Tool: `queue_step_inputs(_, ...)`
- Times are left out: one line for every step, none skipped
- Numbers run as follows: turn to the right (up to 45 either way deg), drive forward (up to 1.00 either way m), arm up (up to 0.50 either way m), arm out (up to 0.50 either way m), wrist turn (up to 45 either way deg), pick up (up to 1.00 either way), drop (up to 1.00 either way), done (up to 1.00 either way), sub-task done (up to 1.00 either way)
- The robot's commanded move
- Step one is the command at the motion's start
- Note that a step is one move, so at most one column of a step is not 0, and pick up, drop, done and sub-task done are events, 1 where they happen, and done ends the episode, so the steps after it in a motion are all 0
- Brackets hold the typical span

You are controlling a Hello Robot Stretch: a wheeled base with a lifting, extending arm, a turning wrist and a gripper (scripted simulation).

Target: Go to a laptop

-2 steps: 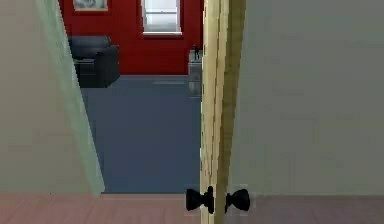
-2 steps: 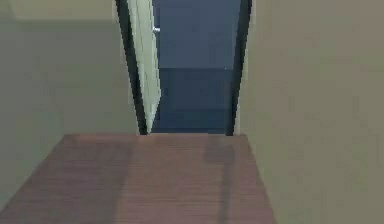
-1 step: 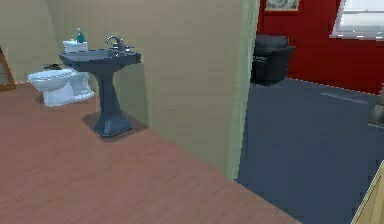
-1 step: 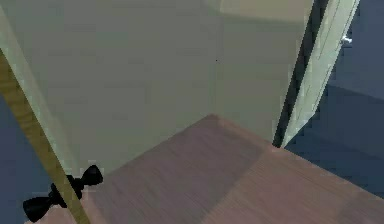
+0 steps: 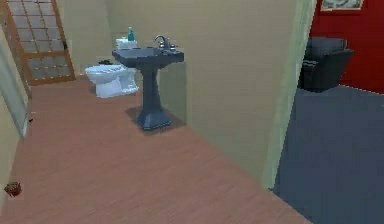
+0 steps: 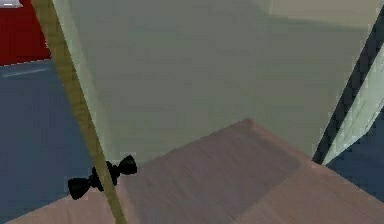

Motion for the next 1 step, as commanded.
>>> queue_step_inputs(0.0, 0.55, 0.0, 0.0, 0.0, 0.0, 0.0, 0.0, 0.0)
